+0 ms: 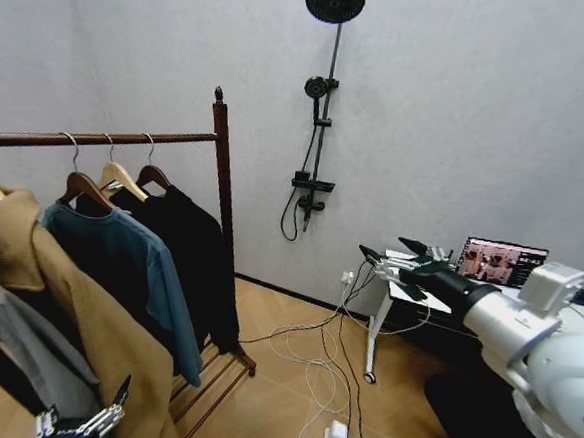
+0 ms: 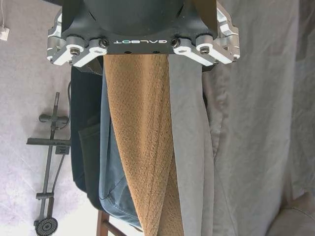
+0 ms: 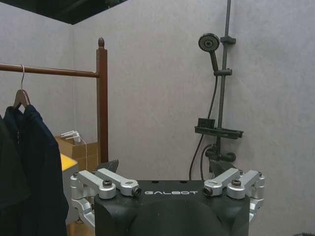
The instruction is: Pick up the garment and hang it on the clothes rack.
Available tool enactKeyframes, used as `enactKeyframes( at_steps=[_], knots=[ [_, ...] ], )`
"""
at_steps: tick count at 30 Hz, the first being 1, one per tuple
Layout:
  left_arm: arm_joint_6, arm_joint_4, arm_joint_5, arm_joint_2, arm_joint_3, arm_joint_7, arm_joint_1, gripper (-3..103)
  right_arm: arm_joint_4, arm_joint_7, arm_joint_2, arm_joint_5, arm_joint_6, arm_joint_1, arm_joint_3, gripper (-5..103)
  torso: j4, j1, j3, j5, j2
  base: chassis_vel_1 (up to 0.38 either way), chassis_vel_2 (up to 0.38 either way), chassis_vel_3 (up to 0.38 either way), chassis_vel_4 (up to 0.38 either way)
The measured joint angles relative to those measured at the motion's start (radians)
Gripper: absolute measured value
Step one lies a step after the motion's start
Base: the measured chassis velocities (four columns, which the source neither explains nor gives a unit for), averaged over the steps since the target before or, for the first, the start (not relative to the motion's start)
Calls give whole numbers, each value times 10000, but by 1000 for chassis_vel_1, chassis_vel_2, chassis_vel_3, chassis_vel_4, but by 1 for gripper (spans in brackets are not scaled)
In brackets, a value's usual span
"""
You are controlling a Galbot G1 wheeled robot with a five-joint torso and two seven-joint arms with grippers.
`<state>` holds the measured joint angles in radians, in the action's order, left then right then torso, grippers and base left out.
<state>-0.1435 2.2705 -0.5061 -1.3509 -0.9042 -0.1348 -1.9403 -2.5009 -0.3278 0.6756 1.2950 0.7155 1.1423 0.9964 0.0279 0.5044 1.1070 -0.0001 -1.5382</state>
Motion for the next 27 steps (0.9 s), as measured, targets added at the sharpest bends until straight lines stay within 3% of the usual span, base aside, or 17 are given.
enactKeyframes(
  at_steps=[7, 27],
  knots=[
    [0, 0, 0, 0, 0, 0, 0, 100, 7, 198, 680, -506, -109, 815, 238, 100, 4, -1, 0, 1, -1, 80, -117, -117, 74],
    [0, 0, 0, 0, 0, -1, 0, 100, 16, 519, 1208, -1201, -290, 1478, 296, 100, 6, -2, -1, 0, -1, 18, -165, -162, 22]
  ],
)
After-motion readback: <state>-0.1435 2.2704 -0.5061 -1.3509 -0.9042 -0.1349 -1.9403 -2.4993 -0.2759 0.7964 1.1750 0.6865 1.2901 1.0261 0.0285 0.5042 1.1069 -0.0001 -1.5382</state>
